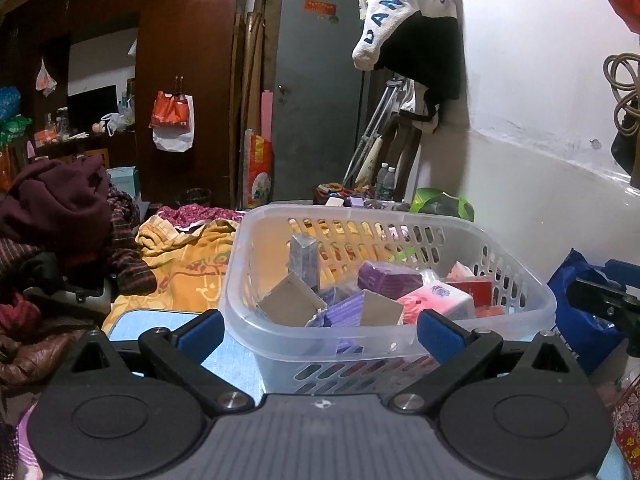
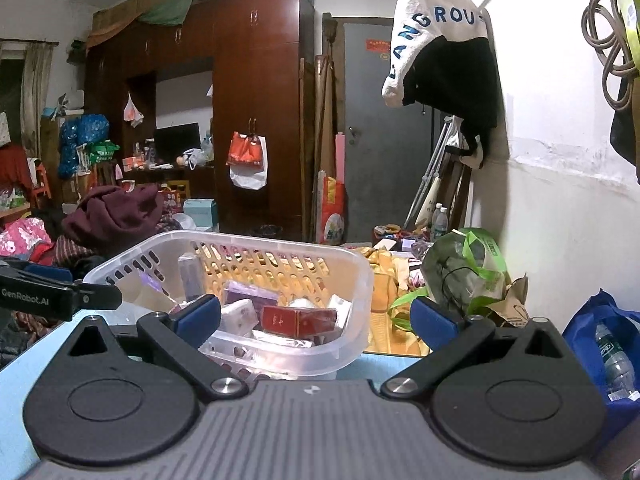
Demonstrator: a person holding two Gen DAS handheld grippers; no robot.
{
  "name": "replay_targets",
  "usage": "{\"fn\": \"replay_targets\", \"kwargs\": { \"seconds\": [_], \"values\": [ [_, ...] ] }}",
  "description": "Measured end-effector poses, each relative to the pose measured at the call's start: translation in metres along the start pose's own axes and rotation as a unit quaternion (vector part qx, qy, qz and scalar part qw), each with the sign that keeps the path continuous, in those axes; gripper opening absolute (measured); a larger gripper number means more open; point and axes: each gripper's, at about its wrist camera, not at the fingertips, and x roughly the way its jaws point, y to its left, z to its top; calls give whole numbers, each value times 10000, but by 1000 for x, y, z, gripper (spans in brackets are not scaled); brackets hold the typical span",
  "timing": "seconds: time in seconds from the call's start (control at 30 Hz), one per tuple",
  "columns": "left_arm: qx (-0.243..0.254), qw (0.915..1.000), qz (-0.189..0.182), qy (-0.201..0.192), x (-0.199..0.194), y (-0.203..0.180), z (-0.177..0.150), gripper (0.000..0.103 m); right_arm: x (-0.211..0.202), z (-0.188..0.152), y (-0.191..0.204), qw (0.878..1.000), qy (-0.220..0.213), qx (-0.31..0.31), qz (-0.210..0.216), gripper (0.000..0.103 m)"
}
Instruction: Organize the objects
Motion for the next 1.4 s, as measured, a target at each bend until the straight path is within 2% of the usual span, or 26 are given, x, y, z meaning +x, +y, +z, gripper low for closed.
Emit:
{"fn": "replay_targets", "kwargs": {
  "seconds": [0.13, 0.57, 1.4],
  "values": [
    [51, 10000, 25, 8, 0, -3, -1, 103, -1, 0, -3, 9999, -93, 88, -35, 103],
    [104, 9999, -54, -22, -7, -6, 0, 103, 4, -2, -6, 9998, 104, 106, 155, 103],
    [120, 9997, -190, 0, -9, -12, -6, 103, 2, -11, -20, 9989, 164, 295, 323, 103]
  ]
}}
